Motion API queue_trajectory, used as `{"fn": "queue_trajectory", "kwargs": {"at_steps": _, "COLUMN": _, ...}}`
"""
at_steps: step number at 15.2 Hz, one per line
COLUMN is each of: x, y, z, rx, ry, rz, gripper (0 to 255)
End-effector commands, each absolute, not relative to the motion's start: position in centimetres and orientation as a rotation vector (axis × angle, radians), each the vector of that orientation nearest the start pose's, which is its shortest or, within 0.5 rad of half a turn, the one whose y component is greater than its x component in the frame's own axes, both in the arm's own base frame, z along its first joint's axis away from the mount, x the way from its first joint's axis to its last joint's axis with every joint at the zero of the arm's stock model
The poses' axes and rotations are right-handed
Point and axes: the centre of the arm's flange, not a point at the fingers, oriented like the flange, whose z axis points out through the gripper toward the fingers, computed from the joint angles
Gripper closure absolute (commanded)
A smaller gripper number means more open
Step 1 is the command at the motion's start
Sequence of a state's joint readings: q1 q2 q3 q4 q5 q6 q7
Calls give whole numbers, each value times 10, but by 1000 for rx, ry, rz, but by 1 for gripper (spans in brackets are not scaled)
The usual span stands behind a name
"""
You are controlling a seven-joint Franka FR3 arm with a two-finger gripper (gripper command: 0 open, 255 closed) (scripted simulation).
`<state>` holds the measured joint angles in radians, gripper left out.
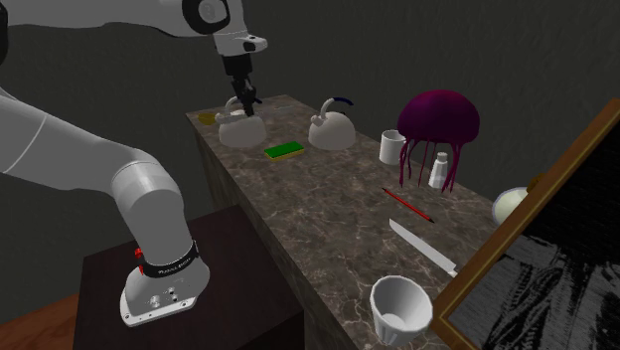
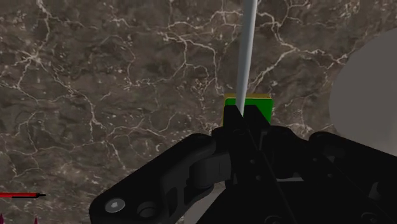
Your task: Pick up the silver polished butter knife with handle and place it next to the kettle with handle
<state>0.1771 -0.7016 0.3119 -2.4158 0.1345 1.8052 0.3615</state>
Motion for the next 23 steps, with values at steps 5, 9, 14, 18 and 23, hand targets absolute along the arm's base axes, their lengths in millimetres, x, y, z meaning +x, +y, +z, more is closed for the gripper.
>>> {"fn": "queue_trajectory", "kwargs": {"at_steps": 5, "x": 302, "y": 193, "z": 508, "rx": -3174, "ry": -58, "rz": -143, "gripper": 255}}
{"fn": "queue_trajectory", "kwargs": {"at_steps": 9, "x": 302, "y": 193, "z": 487, "rx": -3174, "ry": -58, "rz": -143, "gripper": 255}}
{"fn": "queue_trajectory", "kwargs": {"at_steps": 14, "x": 302, "y": 193, "z": 461, "rx": -3174, "ry": -58, "rz": -143, "gripper": 255}}
{"fn": "queue_trajectory", "kwargs": {"at_steps": 18, "x": 302, "y": 193, "z": 440, "rx": -3174, "ry": -58, "rz": -143, "gripper": 255}}
{"fn": "queue_trajectory", "kwargs": {"at_steps": 23, "x": 302, "y": 193, "z": 413, "rx": -3174, "ry": -58, "rz": -143, "gripper": 255}}
